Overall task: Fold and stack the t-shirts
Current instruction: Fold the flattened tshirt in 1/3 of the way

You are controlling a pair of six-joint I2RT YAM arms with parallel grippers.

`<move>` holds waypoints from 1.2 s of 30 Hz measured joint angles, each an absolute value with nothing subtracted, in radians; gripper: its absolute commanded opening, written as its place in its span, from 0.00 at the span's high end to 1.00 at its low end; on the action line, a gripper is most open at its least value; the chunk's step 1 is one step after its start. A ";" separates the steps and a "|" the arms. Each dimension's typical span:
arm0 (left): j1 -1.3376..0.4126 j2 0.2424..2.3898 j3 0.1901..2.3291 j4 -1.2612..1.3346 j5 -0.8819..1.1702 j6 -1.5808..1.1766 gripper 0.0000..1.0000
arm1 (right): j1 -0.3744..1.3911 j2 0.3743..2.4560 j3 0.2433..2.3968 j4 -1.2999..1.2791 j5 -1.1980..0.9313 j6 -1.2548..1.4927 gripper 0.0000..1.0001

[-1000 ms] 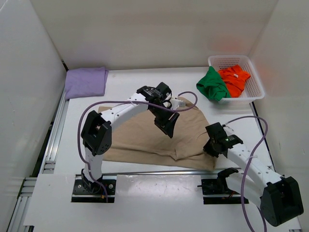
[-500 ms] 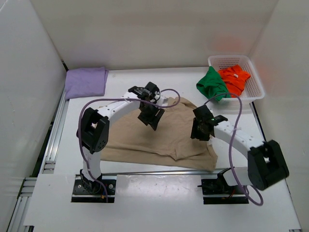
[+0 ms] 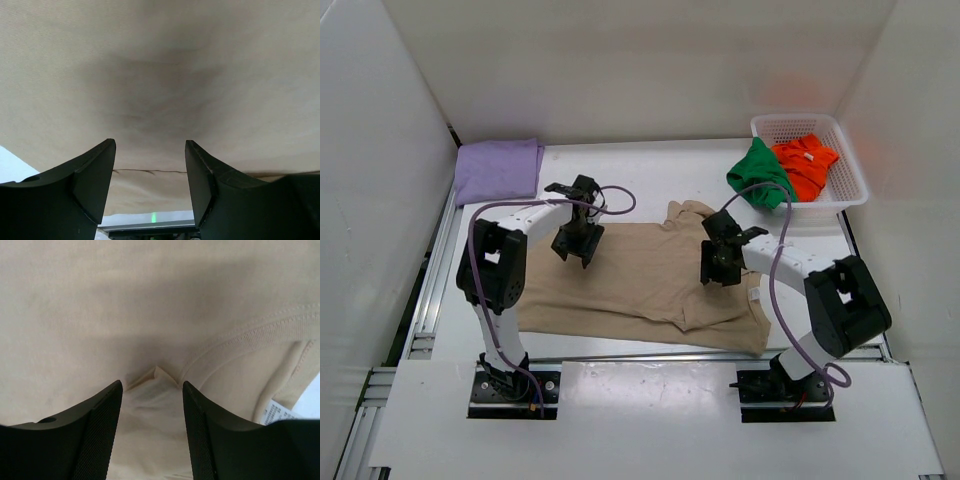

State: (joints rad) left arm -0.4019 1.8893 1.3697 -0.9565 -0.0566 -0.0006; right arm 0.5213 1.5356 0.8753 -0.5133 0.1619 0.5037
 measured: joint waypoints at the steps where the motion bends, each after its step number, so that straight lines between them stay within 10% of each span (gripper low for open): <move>1: -0.401 1.889 1.364 -0.957 -0.066 0.000 0.31 | 0.521 1.553 0.885 -0.514 0.165 0.502 0.50; 14: -0.377 1.885 1.323 -0.918 -0.097 0.000 0.30 | 0.521 1.624 0.929 -0.525 0.198 0.497 0.89; 24: -0.374 1.894 1.296 -0.912 -0.098 0.000 0.30 | 0.523 1.500 0.932 -0.599 0.252 0.525 0.82; 34: -0.374 1.913 1.287 -0.911 -0.098 0.000 0.30 | 0.503 1.465 0.930 -0.624 0.278 0.551 1.00; 36: -0.374 1.913 1.285 -0.912 -0.098 0.000 0.30 | 0.490 1.422 0.918 -0.627 0.279 0.556 0.88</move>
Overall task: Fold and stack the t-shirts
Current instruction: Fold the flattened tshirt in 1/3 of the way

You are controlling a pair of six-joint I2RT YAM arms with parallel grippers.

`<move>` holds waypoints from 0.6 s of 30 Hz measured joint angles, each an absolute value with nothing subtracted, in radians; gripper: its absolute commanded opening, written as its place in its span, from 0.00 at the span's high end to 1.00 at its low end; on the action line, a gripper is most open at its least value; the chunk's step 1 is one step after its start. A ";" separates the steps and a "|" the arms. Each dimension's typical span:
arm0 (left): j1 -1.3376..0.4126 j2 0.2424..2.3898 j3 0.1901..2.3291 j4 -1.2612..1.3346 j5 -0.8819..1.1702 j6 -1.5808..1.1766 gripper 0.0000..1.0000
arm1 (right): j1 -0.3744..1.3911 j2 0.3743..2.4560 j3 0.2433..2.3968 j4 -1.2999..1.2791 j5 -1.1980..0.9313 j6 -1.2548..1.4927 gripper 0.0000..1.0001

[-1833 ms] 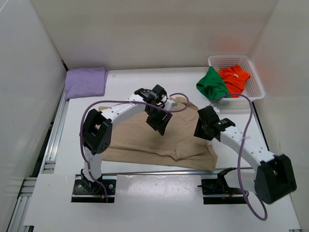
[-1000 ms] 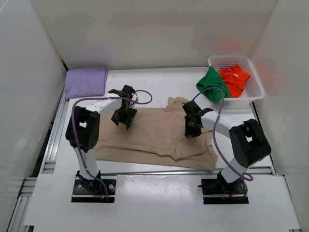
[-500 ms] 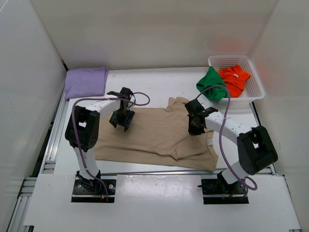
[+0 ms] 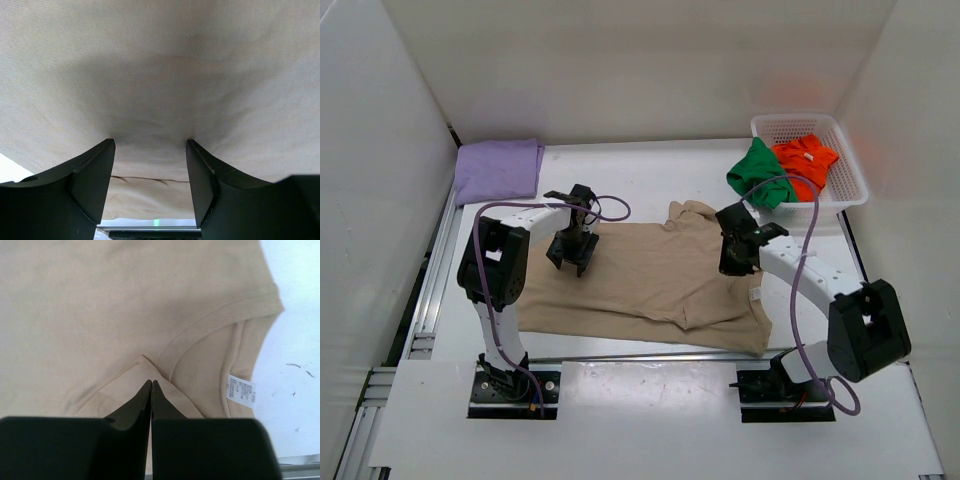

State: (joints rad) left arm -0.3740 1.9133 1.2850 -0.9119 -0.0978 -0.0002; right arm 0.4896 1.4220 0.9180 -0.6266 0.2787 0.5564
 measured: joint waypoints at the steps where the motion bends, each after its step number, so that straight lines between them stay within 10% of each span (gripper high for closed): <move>1: -0.374 1.913 1.285 -0.912 -0.097 0.000 0.30 | 0.483 1.403 0.915 -0.630 0.276 0.556 0.84; 8: -0.374 1.913 1.285 -0.912 -0.097 0.000 0.30 | 0.544 1.405 0.919 -0.628 0.200 0.532 0.51; 18: -0.374 1.913 1.283 -0.912 -0.097 0.000 0.30 | 0.743 1.535 0.972 -0.630 0.101 0.514 0.50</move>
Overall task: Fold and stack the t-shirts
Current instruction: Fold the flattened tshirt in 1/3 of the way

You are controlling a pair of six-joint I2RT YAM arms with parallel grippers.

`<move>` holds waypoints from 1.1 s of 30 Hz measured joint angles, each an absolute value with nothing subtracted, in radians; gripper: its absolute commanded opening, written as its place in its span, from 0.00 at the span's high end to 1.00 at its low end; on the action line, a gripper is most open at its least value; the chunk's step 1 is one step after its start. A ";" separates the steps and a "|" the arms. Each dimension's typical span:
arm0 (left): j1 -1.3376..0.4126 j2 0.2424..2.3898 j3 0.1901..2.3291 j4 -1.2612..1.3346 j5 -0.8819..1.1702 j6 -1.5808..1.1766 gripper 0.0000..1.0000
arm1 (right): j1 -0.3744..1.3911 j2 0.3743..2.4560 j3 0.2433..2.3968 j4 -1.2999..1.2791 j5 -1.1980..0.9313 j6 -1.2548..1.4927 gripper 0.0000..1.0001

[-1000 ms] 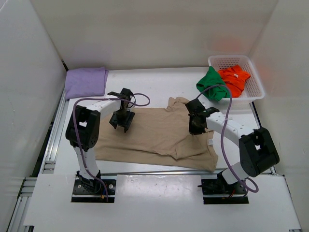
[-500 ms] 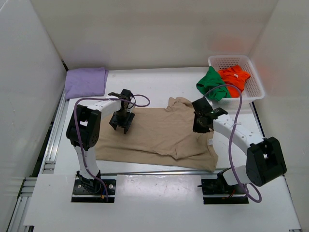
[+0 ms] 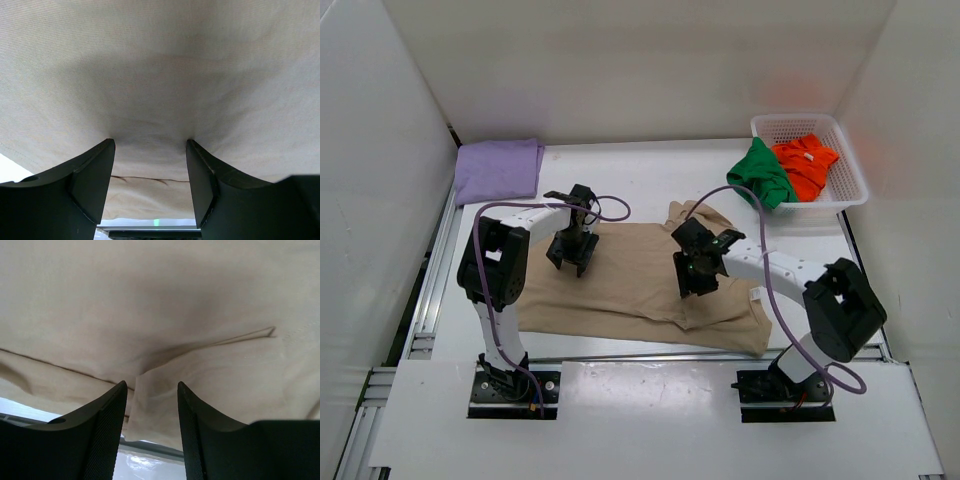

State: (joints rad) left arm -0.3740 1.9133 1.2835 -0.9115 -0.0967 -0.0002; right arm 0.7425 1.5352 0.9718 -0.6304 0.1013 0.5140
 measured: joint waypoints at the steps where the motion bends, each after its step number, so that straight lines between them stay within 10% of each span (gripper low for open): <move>1: -0.374 1.913 1.283 -0.912 -0.097 0.000 0.30 | 0.752 1.547 0.980 -0.635 0.101 0.513 0.50; 9: -0.374 1.913 1.283 -0.912 -0.097 0.000 0.30 | 0.799 1.650 1.020 -0.682 0.097 0.510 0.59; 17: -0.374 1.913 1.283 -0.912 -0.097 0.000 0.30 | 0.805 1.707 1.051 -0.734 0.101 0.494 0.99; 33: -0.374 1.913 1.282 -0.912 -0.096 0.000 0.30 | 0.703 1.168 0.630 -0.521 0.142 0.636 0.90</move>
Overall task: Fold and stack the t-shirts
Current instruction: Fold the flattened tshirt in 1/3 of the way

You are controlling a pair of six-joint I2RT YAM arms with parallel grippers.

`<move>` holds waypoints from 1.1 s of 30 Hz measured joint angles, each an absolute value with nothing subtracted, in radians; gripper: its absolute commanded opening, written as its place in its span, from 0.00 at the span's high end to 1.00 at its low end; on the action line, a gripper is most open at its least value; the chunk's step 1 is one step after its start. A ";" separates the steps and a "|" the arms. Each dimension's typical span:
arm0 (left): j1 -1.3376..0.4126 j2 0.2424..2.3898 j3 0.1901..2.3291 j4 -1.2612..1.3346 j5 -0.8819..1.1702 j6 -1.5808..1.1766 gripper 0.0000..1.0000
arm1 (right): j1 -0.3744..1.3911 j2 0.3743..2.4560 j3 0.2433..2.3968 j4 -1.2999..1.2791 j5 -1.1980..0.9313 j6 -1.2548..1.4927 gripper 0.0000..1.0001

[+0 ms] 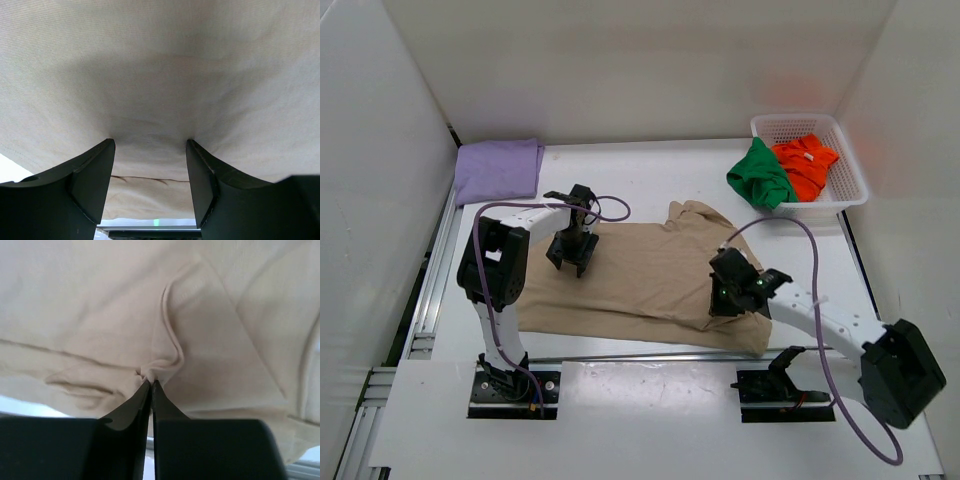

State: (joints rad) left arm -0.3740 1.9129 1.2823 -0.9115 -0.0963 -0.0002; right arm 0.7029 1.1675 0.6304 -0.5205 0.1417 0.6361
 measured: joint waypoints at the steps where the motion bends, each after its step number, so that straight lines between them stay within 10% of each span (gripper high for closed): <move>1: -0.374 1.912 1.281 -0.912 -0.096 0.000 0.30 | 0.702 1.135 0.594 -0.516 0.129 0.659 0.89; 10: -0.374 1.906 1.272 -0.912 -0.090 0.000 0.30 | 0.729 0.966 0.454 -0.552 0.087 0.796 0.68; 24: -0.374 1.906 1.272 -0.913 -0.086 0.000 0.30 | 0.758 0.812 0.492 -0.780 0.135 0.826 0.68; 33: -0.374 1.906 1.272 -0.916 -0.085 0.000 0.30 | 0.805 0.908 0.706 -0.773 0.196 0.698 0.52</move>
